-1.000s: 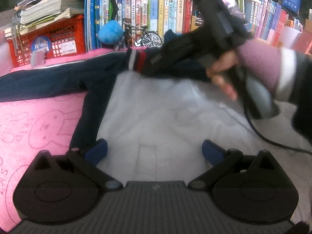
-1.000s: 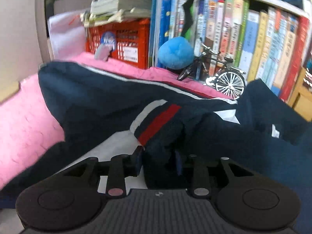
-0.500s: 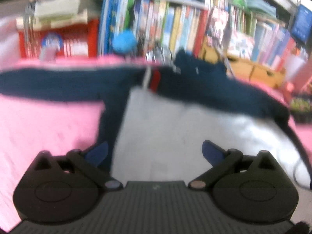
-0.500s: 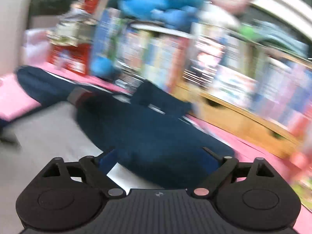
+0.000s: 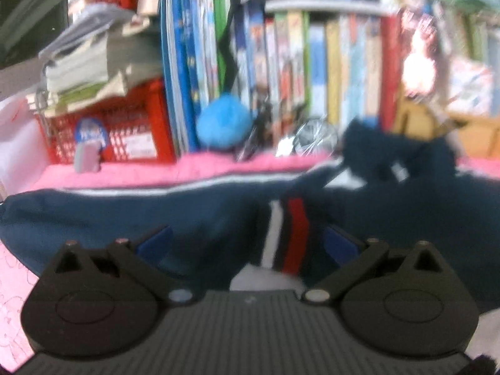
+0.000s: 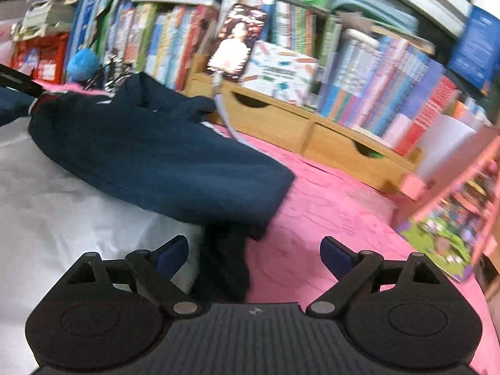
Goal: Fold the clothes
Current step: 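Lower the sleeve onto the white body and open the right gripper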
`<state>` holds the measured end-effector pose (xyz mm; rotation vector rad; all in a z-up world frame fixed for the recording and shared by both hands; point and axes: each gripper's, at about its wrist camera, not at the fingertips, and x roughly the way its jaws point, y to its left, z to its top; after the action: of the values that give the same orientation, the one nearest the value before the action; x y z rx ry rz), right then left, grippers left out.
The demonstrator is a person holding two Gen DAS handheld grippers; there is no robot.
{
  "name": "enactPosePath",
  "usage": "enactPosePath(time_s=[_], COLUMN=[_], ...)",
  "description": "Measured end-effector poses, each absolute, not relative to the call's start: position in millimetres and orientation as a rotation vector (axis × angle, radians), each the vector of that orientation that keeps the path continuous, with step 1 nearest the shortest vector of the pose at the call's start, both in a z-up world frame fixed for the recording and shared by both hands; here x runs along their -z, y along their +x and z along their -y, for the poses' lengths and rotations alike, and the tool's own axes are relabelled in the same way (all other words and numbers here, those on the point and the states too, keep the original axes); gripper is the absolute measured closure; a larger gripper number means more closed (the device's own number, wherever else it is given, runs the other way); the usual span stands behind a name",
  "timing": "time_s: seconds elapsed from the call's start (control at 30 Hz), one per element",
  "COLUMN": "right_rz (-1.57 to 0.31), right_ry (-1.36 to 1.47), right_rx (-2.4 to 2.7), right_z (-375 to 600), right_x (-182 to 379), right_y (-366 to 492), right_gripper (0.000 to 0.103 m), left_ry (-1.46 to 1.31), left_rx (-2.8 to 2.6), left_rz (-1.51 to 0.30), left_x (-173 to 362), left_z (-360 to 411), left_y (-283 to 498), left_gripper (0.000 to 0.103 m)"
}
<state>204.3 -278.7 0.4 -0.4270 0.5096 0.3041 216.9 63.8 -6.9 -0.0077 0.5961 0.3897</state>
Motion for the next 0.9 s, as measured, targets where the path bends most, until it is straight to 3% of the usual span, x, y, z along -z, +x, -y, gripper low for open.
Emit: enactPosePath(time_s=[0.2, 0.6, 0.7, 0.9], right_rz=[-0.443, -0.503, -0.466, -0.357], right_ry=[-0.527, -0.517, -0.567, -0.722], right_rx=[-0.202, -0.089, -0.094, -0.183], right_z=[256, 324, 312, 256], right_x=[15, 21, 21, 23], right_y=[221, 231, 224, 214], right_gripper=[0.011, 0.007, 0.016, 0.015], left_ry=[0.020, -0.065, -0.092, -0.111], left_rx=[-0.396, -0.345, -0.333, -0.326], left_rz=[-0.639, -0.660, -0.666, -0.667], left_x=[30, 34, 35, 35], left_z=[-66, -77, -81, -83], left_y=[225, 227, 227, 227], left_gripper=[0.000, 0.000, 0.000, 0.000])
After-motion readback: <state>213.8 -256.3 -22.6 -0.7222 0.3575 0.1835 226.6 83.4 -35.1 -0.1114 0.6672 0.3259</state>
